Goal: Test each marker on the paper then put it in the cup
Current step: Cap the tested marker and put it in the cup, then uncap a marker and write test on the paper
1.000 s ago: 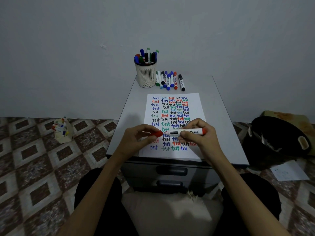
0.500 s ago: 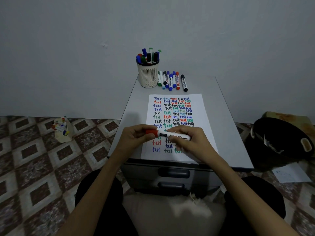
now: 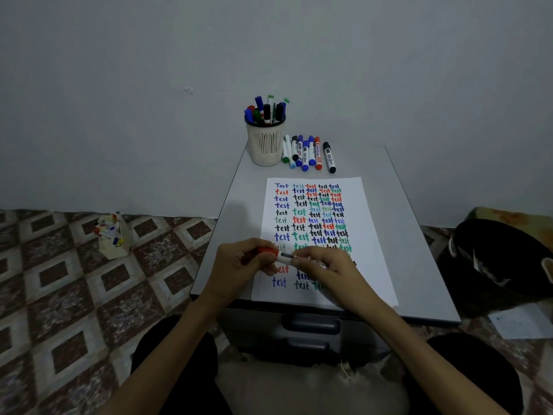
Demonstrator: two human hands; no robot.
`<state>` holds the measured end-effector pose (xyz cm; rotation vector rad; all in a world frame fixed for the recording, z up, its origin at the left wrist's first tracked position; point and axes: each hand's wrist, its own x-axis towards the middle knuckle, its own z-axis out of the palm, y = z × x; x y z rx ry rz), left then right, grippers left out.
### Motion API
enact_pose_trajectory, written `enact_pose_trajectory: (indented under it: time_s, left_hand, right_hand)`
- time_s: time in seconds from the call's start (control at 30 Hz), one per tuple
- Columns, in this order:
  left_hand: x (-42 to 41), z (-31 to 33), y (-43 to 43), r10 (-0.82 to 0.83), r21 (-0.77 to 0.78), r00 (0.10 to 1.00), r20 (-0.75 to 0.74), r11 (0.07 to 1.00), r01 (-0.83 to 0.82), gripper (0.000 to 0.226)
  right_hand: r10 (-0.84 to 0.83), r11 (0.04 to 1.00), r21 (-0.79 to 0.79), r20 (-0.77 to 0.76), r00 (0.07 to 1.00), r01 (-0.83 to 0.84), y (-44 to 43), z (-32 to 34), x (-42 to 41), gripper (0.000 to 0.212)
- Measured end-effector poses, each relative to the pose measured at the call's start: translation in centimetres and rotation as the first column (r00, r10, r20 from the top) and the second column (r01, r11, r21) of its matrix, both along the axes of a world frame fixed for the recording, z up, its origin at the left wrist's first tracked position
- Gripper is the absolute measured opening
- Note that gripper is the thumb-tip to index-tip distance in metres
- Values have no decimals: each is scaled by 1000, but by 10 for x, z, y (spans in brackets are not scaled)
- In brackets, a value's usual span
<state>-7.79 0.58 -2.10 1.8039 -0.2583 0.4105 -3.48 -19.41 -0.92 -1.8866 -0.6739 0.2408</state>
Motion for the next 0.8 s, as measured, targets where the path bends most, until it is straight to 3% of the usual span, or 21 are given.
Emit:
enact_pose_trajectory:
  time_s: [0.17, 0.23, 0.3, 0.33, 0.4, 0.5, 0.63, 0.7, 0.8]
  left_hand:
    - [1, -1, -2, 23, 24, 999, 22, 999, -24, 18]
    - [2, -3, -4, 43, 24, 999, 23, 999, -43, 20]
    - [4, -5, -6, 75, 91, 997, 18, 993, -77, 24]
    - [6, -6, -7, 95, 133, 995, 3, 987, -95, 27]
    - [9, -9, -7, 140, 226, 990, -33, 966, -129, 40]
    - [13, -15, -7, 205, 328, 974, -93, 930, -164, 55]
    - [16, -19, -11, 258, 518, 966, -31, 830, -205, 51]
    - [18, -22, -12, 259, 568, 966, -7, 796, -209, 50]
    - [21, -25, -10, 262, 572, 965, 6, 791, -219, 44]
  right_hand:
    - [81, 995, -58, -65, 995, -85, -6, 22, 14, 11]
    - [199, 948, -263, 57, 978, -178, -7, 38, 30, 8]
    - [354, 801, -567, 190, 915, -192, -2, 52, 45, 15]
    - [404, 734, -655, 206, 891, -181, 2, 57, 55, 18]
    - [428, 693, -701, 213, 878, -168, 12, 70, 76, 21]
    - [310, 789, -613, 350, 884, -34, 26, 93, 119, 47]
    - [46, 964, -245, 532, 846, 101, 54, 141, 175, 79]
    - [-78, 993, -30, 568, 820, 116, 76, 163, 203, 83]
    - [-270, 962, 214, 632, 727, 171, 110, 182, 239, 70]
